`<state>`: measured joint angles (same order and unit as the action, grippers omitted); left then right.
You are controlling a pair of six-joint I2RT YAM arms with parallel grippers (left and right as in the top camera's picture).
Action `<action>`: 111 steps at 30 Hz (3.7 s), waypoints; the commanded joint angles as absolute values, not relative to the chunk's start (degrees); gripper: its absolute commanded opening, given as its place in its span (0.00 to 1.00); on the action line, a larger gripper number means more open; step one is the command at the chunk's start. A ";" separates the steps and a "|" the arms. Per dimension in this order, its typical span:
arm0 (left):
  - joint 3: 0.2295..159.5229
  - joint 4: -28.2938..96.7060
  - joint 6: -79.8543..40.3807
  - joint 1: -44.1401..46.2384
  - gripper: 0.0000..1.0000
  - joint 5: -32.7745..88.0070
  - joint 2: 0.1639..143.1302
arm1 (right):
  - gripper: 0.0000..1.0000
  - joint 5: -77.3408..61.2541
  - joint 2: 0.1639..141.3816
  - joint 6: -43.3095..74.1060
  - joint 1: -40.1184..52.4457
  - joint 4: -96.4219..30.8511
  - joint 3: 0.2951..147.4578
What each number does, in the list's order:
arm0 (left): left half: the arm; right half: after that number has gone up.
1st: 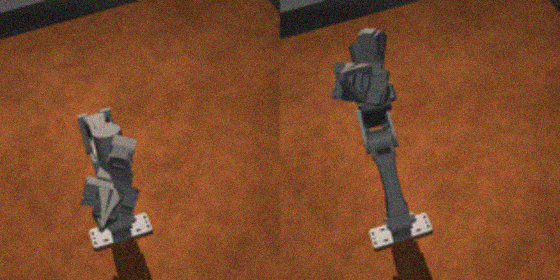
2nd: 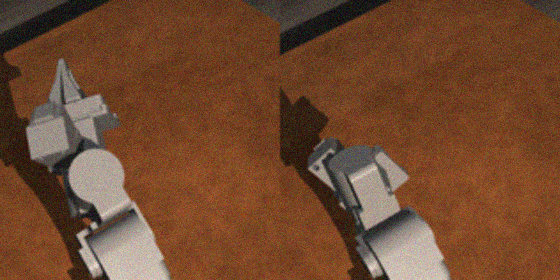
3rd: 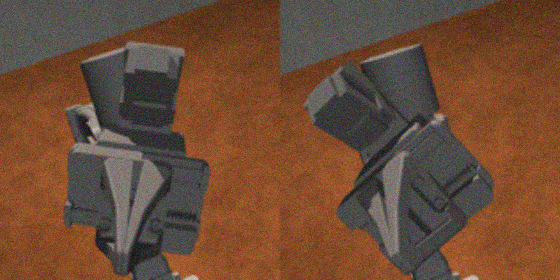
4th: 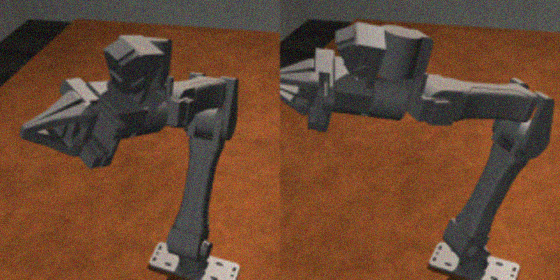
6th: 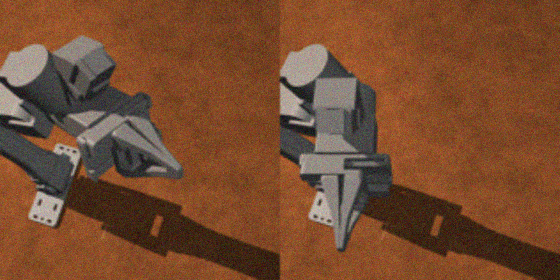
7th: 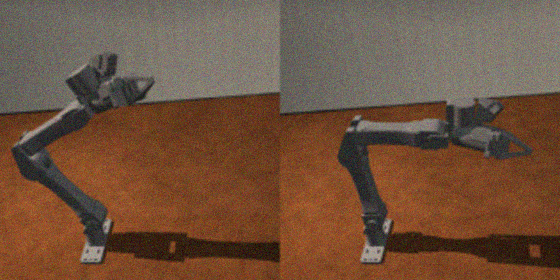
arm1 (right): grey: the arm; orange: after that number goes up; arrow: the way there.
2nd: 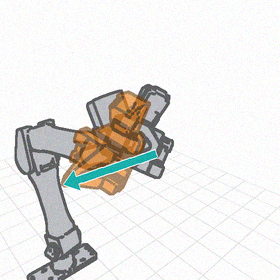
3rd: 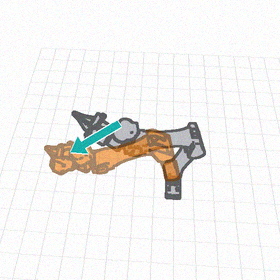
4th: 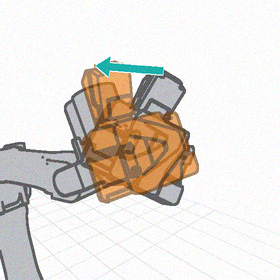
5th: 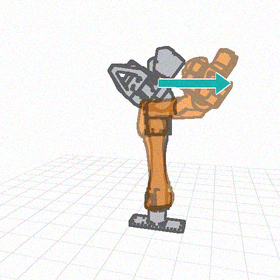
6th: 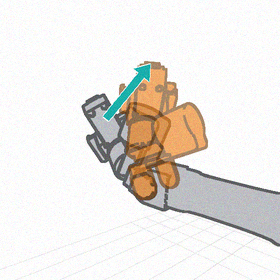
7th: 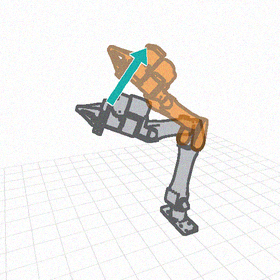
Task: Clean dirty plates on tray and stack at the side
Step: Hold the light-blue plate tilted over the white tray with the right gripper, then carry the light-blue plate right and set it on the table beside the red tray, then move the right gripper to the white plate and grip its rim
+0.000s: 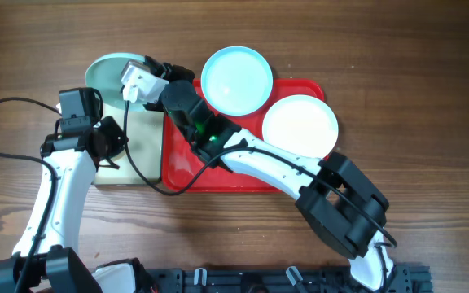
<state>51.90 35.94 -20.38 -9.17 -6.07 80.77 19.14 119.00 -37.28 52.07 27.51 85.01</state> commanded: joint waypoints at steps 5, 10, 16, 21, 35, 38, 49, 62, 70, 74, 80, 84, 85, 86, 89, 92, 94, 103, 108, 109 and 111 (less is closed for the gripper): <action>51.59 35.57 -19.73 -9.50 0.04 -5.58 79.66 | 0.04 20.99 119.94 -35.03 52.16 27.66 85.89; 51.59 35.55 -19.73 -9.50 0.04 -5.58 79.66 | 0.04 22.02 119.94 -35.77 52.23 26.94 85.89; 51.59 35.57 -19.73 -9.50 0.04 -5.58 79.66 | 0.04 26.39 119.94 -21.17 51.20 25.36 85.89; 51.59 35.59 -19.73 -9.50 0.04 -5.58 79.66 | 0.04 25.78 119.92 -6.57 48.99 19.25 85.89; 51.59 35.57 -19.73 -9.50 0.04 -5.61 79.66 | 0.04 2.81 115.09 15.94 39.64 4.54 85.93; 51.59 35.59 -19.73 -9.50 0.04 -5.61 79.66 | 0.04 -6.96 113.34 21.89 35.40 2.15 85.93; 51.59 35.59 -19.73 -9.50 0.04 -5.61 79.66 | 0.04 -22.98 111.74 30.39 12.99 -16.12 85.93; 51.59 35.59 -19.73 -9.50 0.04 -5.58 79.66 | 0.04 -22.76 111.74 29.30 -13.04 -31.79 85.76; 51.59 35.57 -19.73 -9.50 0.04 -5.58 79.66 | 0.04 -6.00 111.77 22.44 -19.35 -40.34 84.99; 51.59 35.57 -19.73 -9.50 0.04 -5.58 79.66 | 0.04 -2.33 112.16 21.45 -19.22 -40.27 82.61; 51.57 35.59 -19.70 -9.50 0.04 -5.61 79.66 | 0.04 -2.33 112.18 21.15 -18.87 -38.46 80.14; 51.59 35.57 -19.73 -9.50 0.04 -5.58 79.66 | 0.04 -2.33 112.18 20.99 -18.35 -39.44 80.14; 51.57 35.57 -19.73 -9.50 0.04 -5.58 79.66 | 0.04 -2.31 112.18 20.97 -18.15 -39.94 80.12; 51.59 35.57 -19.70 -9.50 0.04 -5.58 79.66 | 0.04 -2.31 112.18 20.97 -18.04 -40.32 80.12; 51.57 35.59 -19.73 -9.50 0.04 -5.58 79.66 | 0.04 -2.31 112.18 20.99 -17.85 -40.88 80.12; 51.57 35.59 -19.73 -9.50 0.04 -5.58 79.66 | 0.06 -2.31 112.18 20.99 -17.85 -41.39 80.12; 51.57 35.59 -19.70 -9.50 0.04 -5.58 79.66 | 0.10 -2.31 112.18 20.97 -17.85 -41.76 80.12; 51.57 35.55 -19.73 -9.50 0.04 -5.58 79.66 | 0.39 -17.02 112.18 8.34 -16.82 -40.91 80.14; 51.57 35.57 -19.70 -9.50 0.04 -5.58 79.66 | 0.43 -18.09 112.18 2.35 -12.01 -41.54 80.14; 51.59 35.59 -19.70 -9.50 0.04 -5.58 79.66 | 0.43 -18.11 112.18 1.63 -10.59 -42.35 80.14; 51.57 35.57 -19.70 -9.50 0.04 -5.58 79.66 | 0.43 -18.09 112.18 1.67 -8.03 -44.60 80.14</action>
